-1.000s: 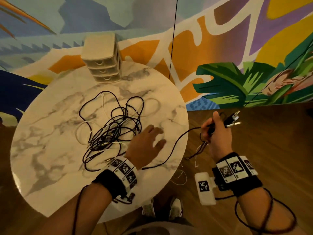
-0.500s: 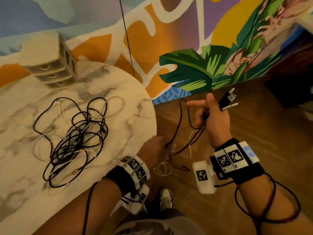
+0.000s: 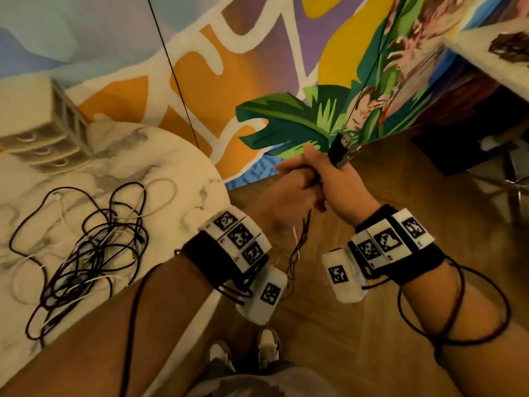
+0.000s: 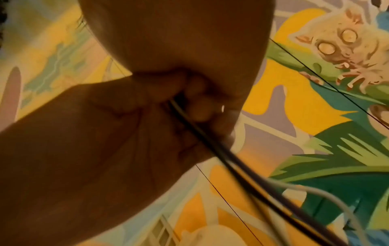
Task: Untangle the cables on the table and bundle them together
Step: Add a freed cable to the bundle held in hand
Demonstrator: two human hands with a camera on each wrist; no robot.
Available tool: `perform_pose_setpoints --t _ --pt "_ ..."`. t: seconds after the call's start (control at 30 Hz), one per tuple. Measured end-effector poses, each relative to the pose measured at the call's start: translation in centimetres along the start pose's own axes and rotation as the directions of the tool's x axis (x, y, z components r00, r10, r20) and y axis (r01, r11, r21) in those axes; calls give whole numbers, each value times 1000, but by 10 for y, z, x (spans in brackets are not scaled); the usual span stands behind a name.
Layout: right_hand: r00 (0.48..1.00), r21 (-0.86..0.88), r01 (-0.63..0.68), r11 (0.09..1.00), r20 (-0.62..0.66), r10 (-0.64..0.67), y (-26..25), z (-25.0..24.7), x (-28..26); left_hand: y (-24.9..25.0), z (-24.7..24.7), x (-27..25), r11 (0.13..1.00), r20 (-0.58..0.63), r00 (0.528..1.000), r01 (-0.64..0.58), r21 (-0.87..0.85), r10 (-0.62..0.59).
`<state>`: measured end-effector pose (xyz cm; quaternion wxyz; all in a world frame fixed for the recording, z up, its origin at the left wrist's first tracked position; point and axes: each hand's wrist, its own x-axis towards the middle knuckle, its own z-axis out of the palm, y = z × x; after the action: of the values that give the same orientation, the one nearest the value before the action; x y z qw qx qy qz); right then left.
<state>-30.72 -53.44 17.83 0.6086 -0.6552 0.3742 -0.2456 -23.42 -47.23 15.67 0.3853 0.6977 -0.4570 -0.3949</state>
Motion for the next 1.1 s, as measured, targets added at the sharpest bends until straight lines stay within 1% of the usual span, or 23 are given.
perform_pose_setpoints --t 0.03,0.07,0.1,0.17,0.2,0.23,0.27,0.3,0.33,0.37,0.4,0.5,0.57,0.63,0.7,0.73,0.8,0.87,0.9,0.97,1.0,1.07,1.1 --pt "1000 65 -6 998 25 4 -3 -4 2 9 0 5 990 64 998 15 -138 -6" --pt "997 135 -12 991 75 2 -4 -7 4 24 -8 11 947 120 993 28 -319 11" --pt "989 199 -24 980 146 -6 0 -8 4 30 -18 16 871 132 990 27 -491 44" --pt "946 204 -9 979 319 -58 19 -4 2 25 -41 19 797 85 991 -32 -603 104" --pt "924 119 14 993 378 -58 33 2 1 25 -42 24 797 79 991 -39 -603 108" --pt "922 4 17 1000 386 -17 46 8 1 25 -48 28 826 73 991 -54 -561 115" --pt "940 -112 4 994 339 35 63 13 4 29 -50 31 893 26 990 -111 -436 136" --pt "966 -199 -24 980 248 74 81 17 8 32 -54 33 955 -35 983 -183 -234 180" --pt "982 -252 -74 965 151 114 99 18 11 34 -61 34 966 -78 964 -257 -10 255" --pt "983 -281 -138 950 77 166 118 16 15 39 -70 33 921 -76 932 -335 196 355" --pt "972 -310 -218 925 20 236 138 13 18 44 -79 31 843 -46 895 -399 361 444" --pt "895 -361 -439 823 -92 437 196 -3 19 69 -100 23 546 76 798 -474 691 597" --pt "851 -411 -516 751 -148 503 219 -9 19 78 -110 21 374 166 729 -516 771 664" --pt "815 -408 -573 711 -197 544 226 -10 21 76 -113 23 265 214 660 -547 794 720" --pt "802 -291 -598 747 -219 557 220 -5 28 67 -107 24 178 259 621 -551 815 740" --pt "801 -210 -595 776 -233 551 214 -2 31 59 -101 25 175 272 617 -565 807 738" --pt "820 -87 -547 833 -255 512 197 8 35 37 -89 28 258 255 644 -591 764 721" --pt "861 -21 -458 889 -258 437 175 17 37 10 -75 30 382 227 722 -573 725 653" --pt "883 1 -400 916 -267 386 162 20 36 -2 -67 31 451 199 784 -522 724 588" --pt "931 -15 -269 963 -260 256 135 23 34 -22 -53 36 613 84 913 -333 716 398" --pt "958 -49 -192 980 -226 177 121 24 32 -30 -48 39 712 27 952 -247 657 305" --pt "994 -106 -28 994 -107 17 94 29 27 -36 -41 46 891 -17 985 -148 430 172" --pt "998 -109 30 994 -59 -36 85 30 27 -35 -38 50 924 -7 990 -131 358 142"
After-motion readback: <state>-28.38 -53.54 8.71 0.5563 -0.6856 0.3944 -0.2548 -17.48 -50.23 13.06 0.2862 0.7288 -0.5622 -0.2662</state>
